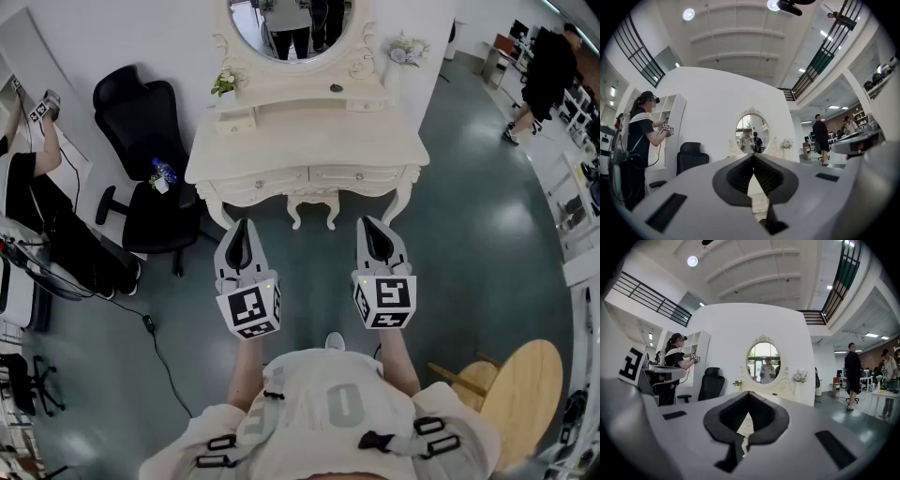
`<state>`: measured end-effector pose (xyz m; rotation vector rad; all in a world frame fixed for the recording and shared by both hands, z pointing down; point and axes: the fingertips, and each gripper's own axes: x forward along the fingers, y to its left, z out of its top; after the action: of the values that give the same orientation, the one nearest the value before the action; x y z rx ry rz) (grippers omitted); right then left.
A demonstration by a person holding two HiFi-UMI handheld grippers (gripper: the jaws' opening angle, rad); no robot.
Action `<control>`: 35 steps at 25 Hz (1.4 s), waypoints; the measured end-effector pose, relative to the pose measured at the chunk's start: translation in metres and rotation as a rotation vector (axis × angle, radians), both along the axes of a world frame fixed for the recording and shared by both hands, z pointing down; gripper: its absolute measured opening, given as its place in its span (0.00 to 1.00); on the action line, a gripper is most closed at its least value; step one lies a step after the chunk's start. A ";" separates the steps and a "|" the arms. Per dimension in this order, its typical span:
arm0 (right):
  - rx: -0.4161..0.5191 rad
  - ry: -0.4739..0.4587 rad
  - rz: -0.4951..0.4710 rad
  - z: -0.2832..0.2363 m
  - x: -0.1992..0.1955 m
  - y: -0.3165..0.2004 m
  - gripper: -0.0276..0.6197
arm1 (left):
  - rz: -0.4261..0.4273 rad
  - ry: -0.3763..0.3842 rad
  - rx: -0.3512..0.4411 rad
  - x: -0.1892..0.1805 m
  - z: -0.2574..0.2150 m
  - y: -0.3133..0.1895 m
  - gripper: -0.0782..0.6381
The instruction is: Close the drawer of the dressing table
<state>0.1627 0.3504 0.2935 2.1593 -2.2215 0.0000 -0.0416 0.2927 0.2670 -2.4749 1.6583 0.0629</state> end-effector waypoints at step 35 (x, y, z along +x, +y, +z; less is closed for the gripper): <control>0.042 -0.119 -0.094 0.001 0.082 -0.059 0.05 | -0.032 0.120 0.081 0.071 -0.011 -0.057 0.14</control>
<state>0.2450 0.2910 0.2947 2.1266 -2.4063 0.0822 0.0294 0.2360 0.2562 -2.4275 1.7054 0.2739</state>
